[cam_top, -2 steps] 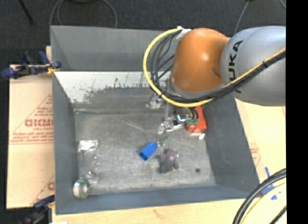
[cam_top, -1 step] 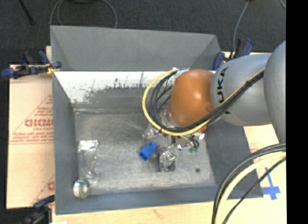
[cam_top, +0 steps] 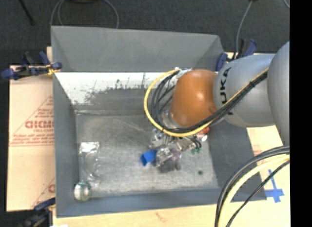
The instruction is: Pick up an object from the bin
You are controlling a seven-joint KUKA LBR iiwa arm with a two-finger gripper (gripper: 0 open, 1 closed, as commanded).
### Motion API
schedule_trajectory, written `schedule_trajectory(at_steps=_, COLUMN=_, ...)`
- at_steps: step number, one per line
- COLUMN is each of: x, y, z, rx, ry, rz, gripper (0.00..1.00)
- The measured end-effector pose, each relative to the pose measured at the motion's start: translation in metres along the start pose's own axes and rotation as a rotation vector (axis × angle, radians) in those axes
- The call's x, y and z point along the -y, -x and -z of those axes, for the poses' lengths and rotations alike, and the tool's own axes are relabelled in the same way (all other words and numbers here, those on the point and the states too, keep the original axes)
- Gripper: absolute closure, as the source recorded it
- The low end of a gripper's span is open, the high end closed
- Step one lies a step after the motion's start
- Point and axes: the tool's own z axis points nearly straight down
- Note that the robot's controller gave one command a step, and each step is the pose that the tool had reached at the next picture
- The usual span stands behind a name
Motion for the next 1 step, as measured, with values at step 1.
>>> schedule_trajectory(at_steps=1, x=0.0116, y=0.0155, z=0.1416, rx=0.008, ry=-0.006, rz=-0.066, gripper=1.0)
